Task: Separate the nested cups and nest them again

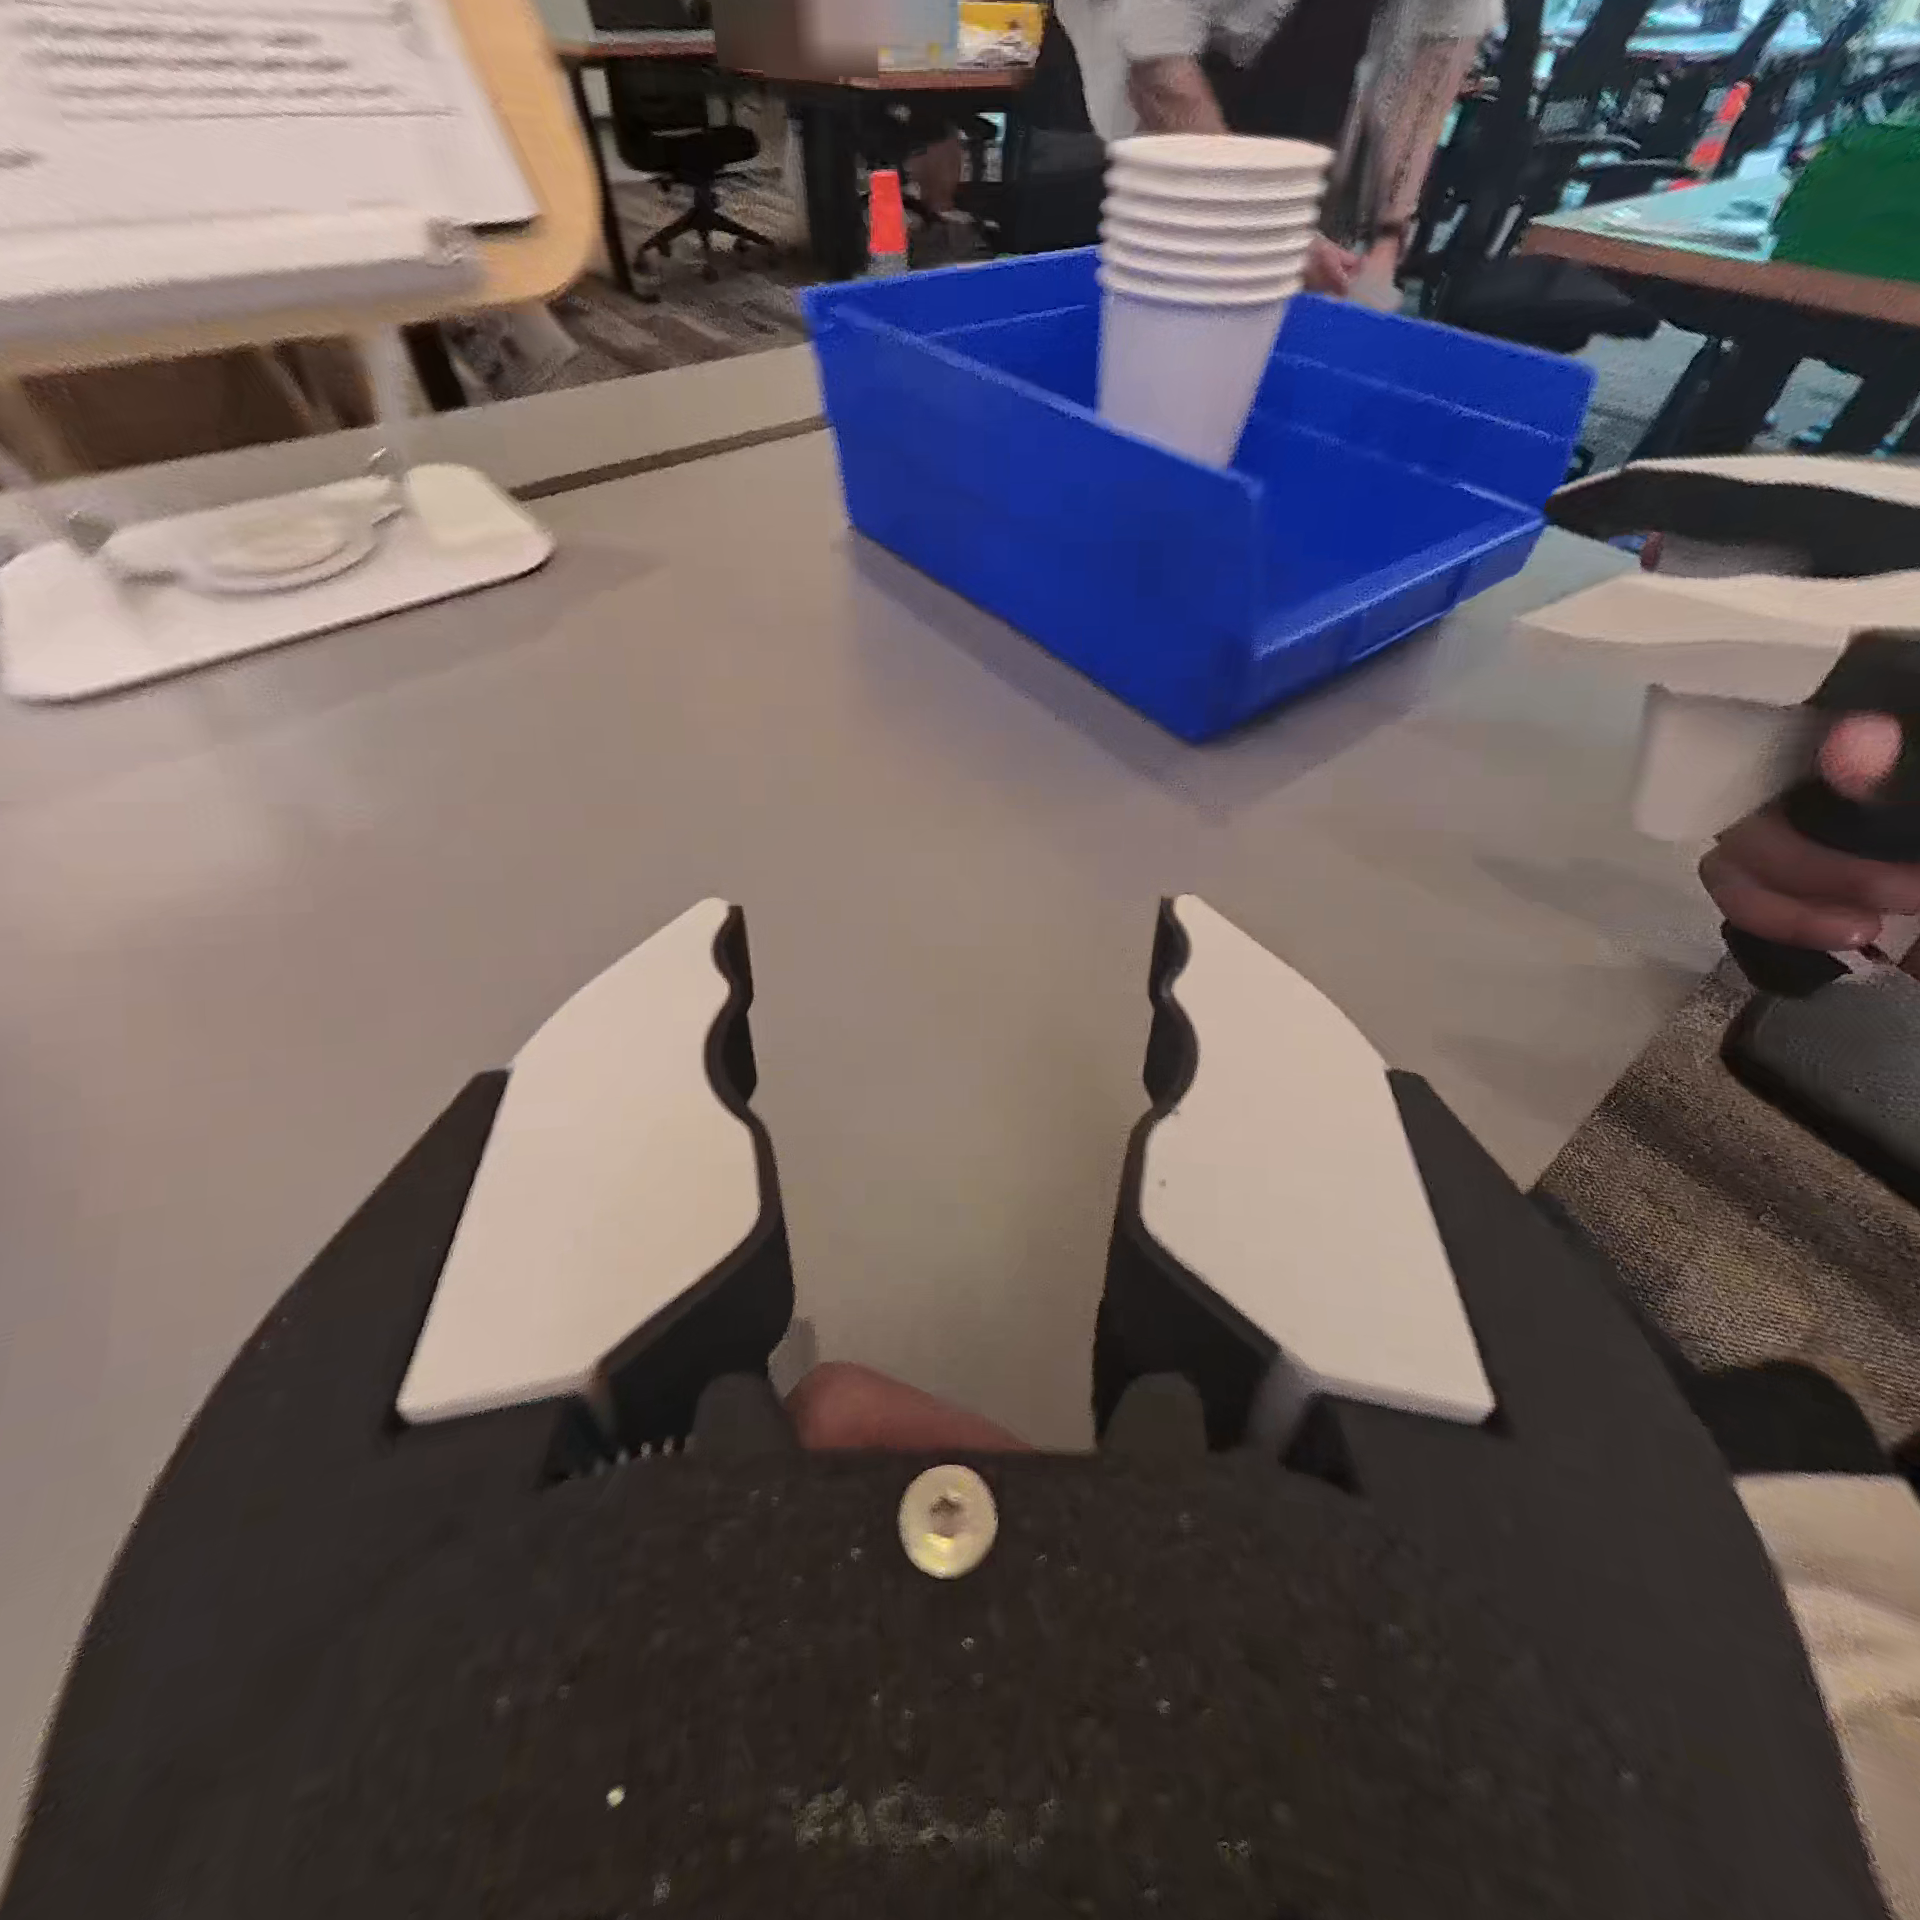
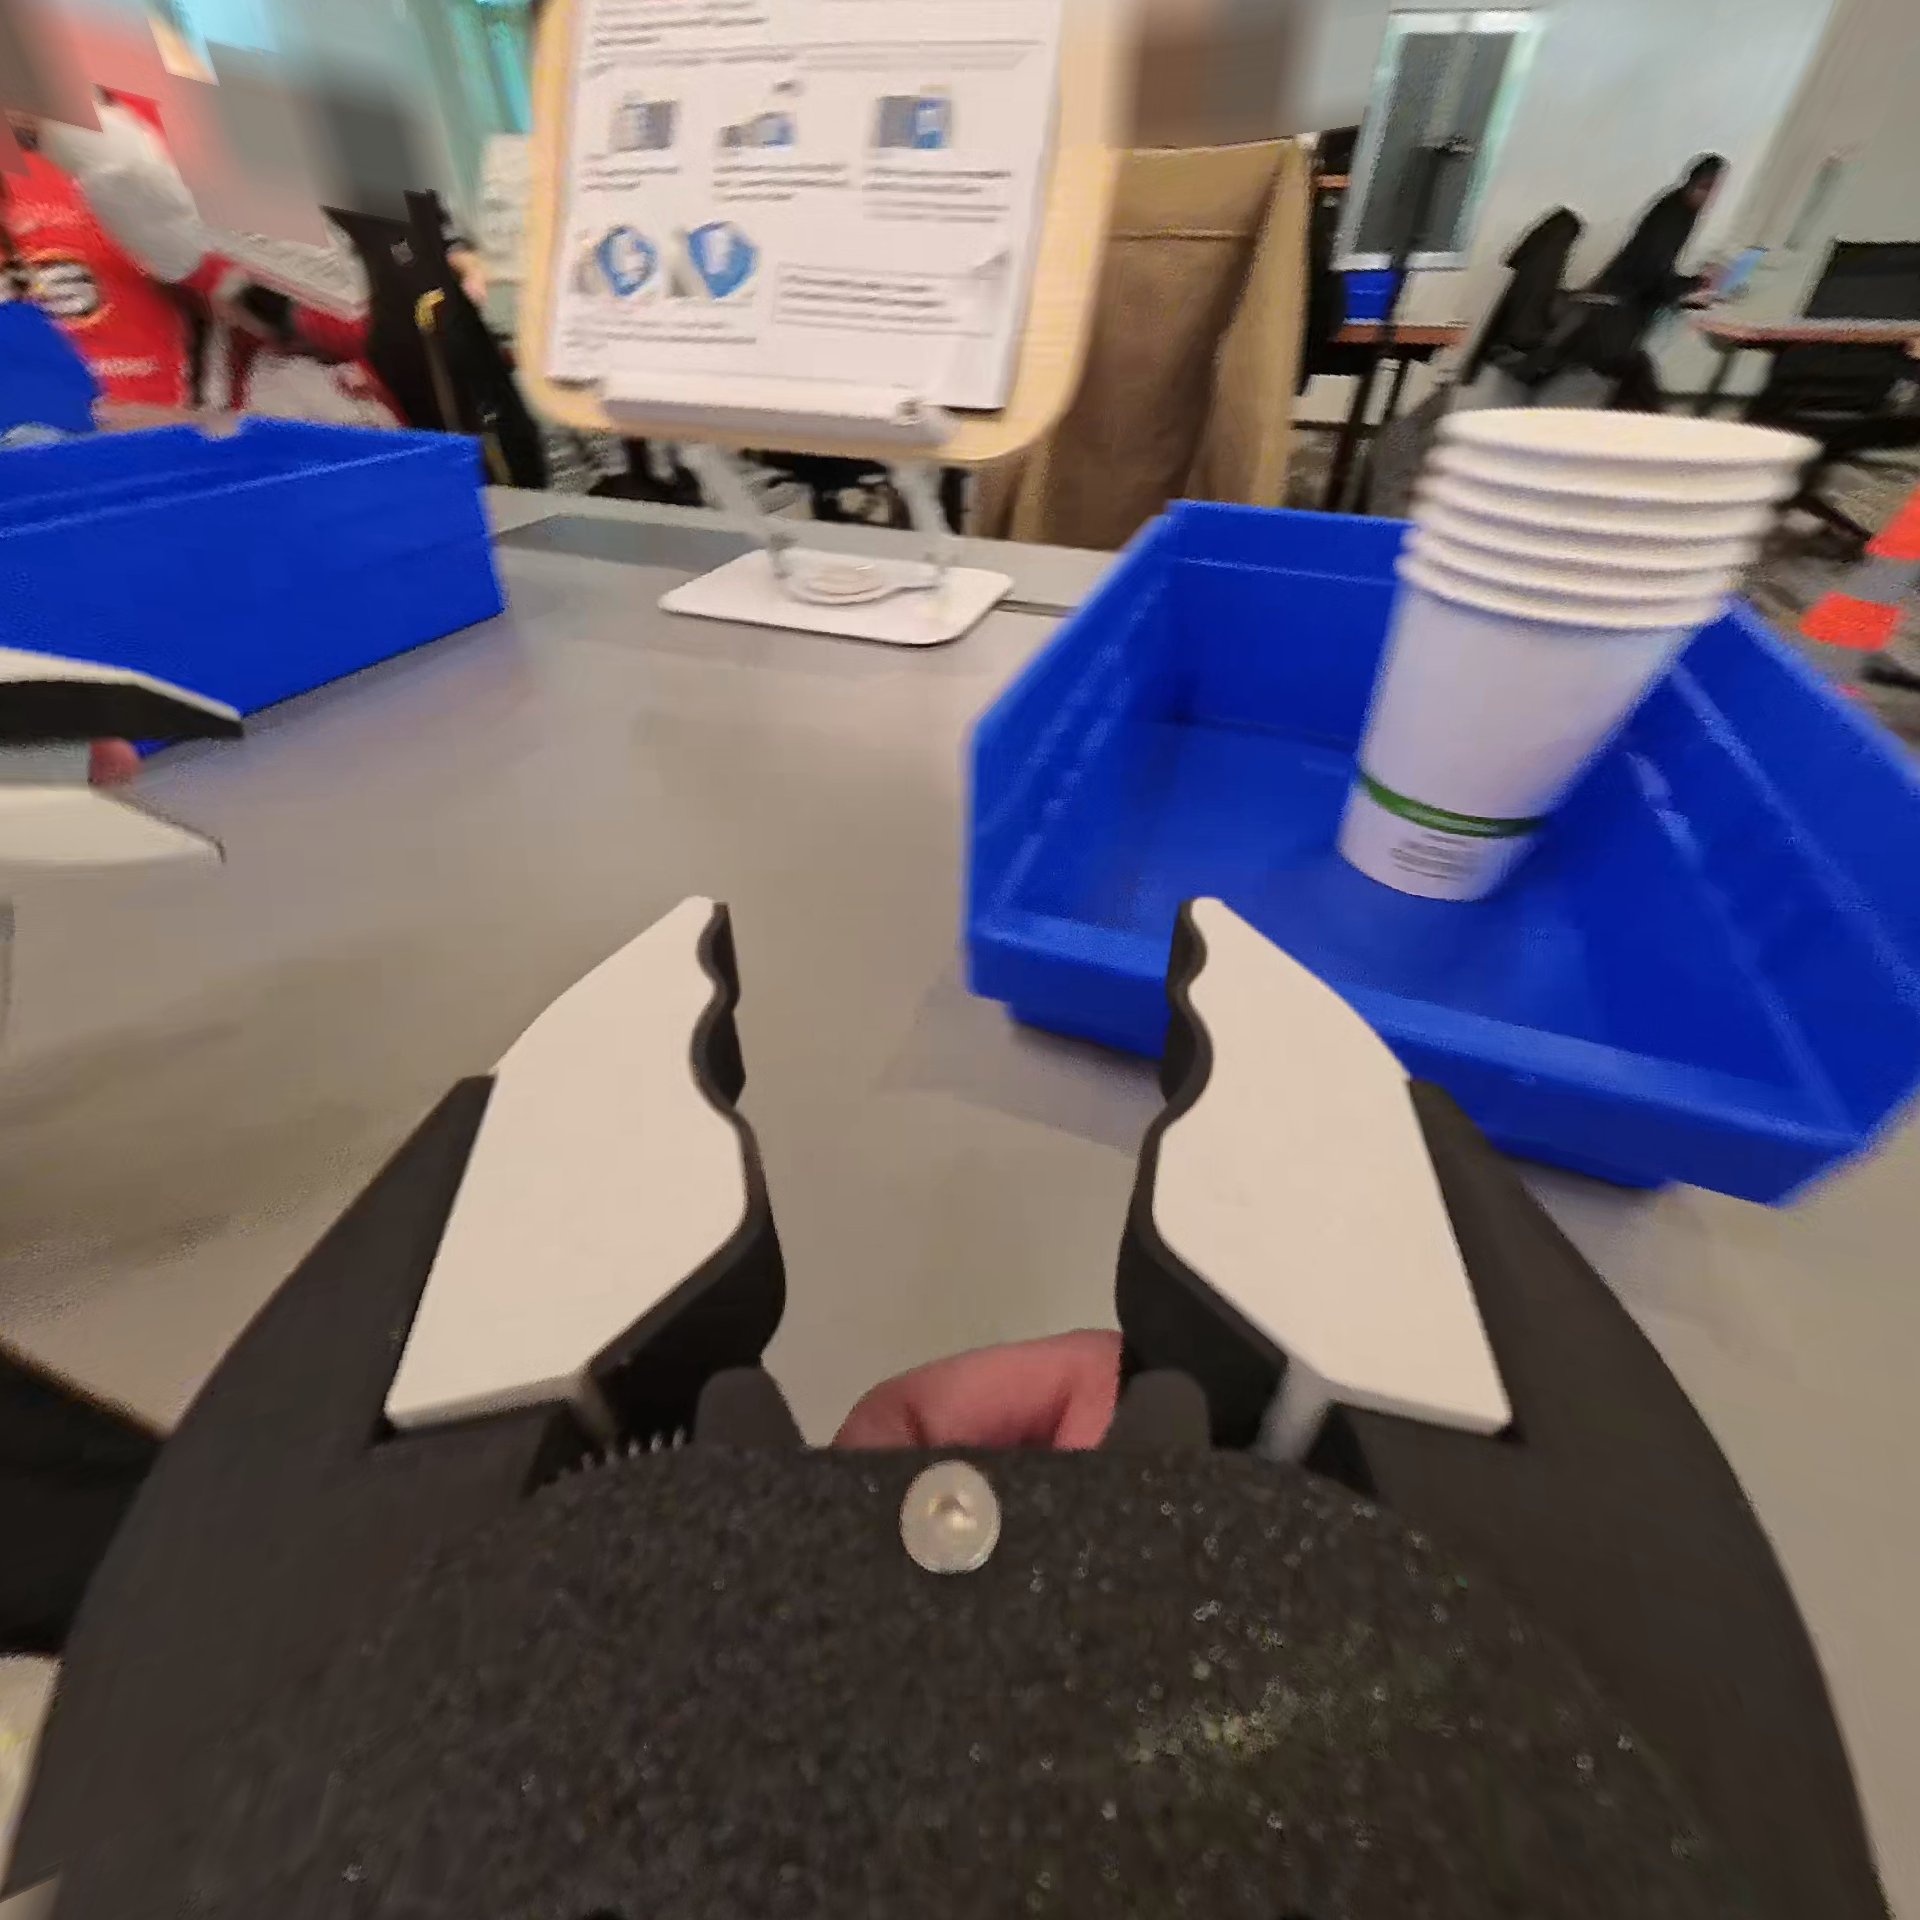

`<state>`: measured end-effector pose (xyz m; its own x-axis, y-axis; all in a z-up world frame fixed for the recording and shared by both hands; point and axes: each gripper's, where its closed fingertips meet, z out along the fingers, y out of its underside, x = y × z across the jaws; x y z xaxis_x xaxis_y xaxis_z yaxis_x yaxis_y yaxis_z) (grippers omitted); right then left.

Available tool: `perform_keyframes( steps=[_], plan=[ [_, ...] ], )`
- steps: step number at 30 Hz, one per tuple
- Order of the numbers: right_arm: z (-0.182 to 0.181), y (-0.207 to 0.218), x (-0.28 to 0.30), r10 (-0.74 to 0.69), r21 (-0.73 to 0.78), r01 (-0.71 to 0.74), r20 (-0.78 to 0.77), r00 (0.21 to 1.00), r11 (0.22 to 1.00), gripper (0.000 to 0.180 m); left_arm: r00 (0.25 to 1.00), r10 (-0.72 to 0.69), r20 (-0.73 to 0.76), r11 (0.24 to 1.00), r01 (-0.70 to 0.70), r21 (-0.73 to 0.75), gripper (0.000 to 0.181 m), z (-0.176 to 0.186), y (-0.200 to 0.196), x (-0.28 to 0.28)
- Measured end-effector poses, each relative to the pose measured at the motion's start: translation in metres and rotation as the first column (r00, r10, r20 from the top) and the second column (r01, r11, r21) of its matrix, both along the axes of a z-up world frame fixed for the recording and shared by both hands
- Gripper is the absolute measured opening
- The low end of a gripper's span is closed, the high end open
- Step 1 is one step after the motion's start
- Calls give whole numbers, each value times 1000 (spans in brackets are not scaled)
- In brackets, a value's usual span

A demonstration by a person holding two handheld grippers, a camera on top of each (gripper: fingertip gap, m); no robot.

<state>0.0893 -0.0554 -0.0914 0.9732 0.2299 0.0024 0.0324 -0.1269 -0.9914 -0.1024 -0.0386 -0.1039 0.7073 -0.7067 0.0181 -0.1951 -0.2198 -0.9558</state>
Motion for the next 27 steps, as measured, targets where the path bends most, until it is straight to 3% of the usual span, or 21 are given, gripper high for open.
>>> perform_keyframes(
  steps=[6, 9, 13, 19, 21, 24, 27],
  plan=[
    [7, 0, 126, -357, -2, 358, 27, 934, 934, 75, 998, -67, 3, 998, 68, -9, 76, 11, 27, 151],
    [-2, 12, 167, -421, -54, 423, 45, 906, 905, 75, 996, 39, -78, 999, -39, -5, 77, -4, 63, 190],
    [-16, 42, 191, -406, -138, 403, 6, 914, 905, 75, 991, 115, -62, 978, -124, -170, 69, -29, 88, 211],
    [-43, 82, 198, -418, -265, 386, -73, 906, 884, 66, 984, 175, -38, 949, -179, -259, 65, -40, 98, 223],
    [-37, 87, 199, -424, -229, 390, -128, 896, 892, 54, 978, 207, -39, 942, -210, -261, 53, -39, 102, 221],
    [-37, 92, 195, -406, -234, 366, -153, 901, 901, 39, 972, 236, -8, 931, -228, -285, 22, -37, 102, 214],
    [-33, 91, 195, -422, -208, 387, -161, 892, 898, 18, 957, 286, -43, 924, -287, -252, 14, -35, 107, 206]
  ],
)
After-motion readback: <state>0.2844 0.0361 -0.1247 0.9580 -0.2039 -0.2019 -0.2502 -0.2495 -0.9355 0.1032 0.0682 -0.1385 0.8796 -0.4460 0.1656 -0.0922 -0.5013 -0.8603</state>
